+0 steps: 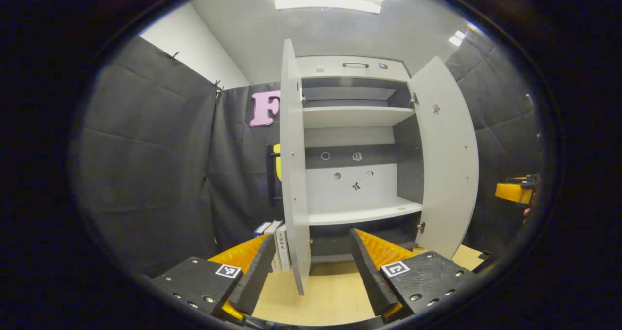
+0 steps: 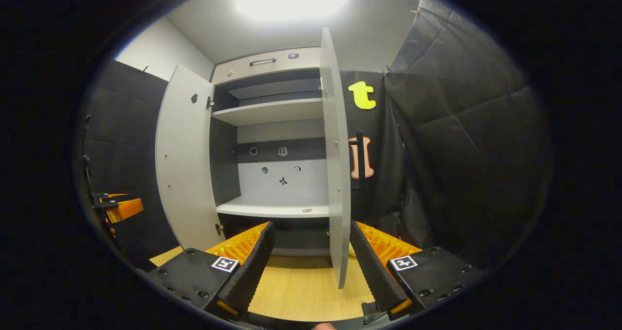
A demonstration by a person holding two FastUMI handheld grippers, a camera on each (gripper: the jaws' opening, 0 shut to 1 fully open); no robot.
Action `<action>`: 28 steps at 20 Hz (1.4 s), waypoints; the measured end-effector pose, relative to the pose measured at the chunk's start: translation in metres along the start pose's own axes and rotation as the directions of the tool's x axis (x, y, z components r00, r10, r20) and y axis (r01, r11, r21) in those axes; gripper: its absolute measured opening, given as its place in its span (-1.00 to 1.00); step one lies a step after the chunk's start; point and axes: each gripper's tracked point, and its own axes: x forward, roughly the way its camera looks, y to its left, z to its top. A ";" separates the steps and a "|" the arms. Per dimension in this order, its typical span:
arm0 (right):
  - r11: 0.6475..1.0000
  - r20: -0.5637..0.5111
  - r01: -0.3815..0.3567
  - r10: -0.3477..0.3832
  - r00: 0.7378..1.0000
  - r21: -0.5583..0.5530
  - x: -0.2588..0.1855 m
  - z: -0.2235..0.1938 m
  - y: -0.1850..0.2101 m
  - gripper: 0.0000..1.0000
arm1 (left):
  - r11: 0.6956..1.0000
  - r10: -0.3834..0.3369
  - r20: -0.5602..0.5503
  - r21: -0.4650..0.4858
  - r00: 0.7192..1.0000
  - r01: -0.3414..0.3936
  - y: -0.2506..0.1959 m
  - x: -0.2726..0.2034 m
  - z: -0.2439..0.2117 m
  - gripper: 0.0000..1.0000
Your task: Open the right door of the double-door shoe cabinet with the right hand, and open the left door with the left hand.
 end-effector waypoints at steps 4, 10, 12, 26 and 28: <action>1.000 0.014 0.016 -0.016 1.000 -0.001 -0.002 0.004 -0.004 0.94 | 1.000 -0.005 0.012 -0.005 1.000 0.005 -0.003 0.001 0.002 0.79; 1.000 0.027 0.021 -0.021 0.999 -0.013 -0.004 0.008 -0.004 0.94 | 1.000 -0.008 0.021 -0.006 1.000 0.008 -0.004 0.000 0.004 0.77; 1.000 0.030 0.021 -0.020 0.999 -0.021 -0.004 0.008 -0.004 0.94 | 1.000 -0.003 0.029 -0.010 1.000 0.003 -0.004 0.001 0.006 0.77; 0.999 0.046 0.015 -0.014 0.999 -0.034 -0.003 0.014 0.004 0.94 | 1.000 0.009 0.045 0.001 0.999 -0.009 0.003 -0.001 0.009 0.77; 0.999 0.045 0.015 -0.013 0.999 -0.040 -0.004 0.014 0.004 0.94 | 1.000 0.010 0.043 0.000 0.999 -0.010 0.003 -0.001 0.008 0.79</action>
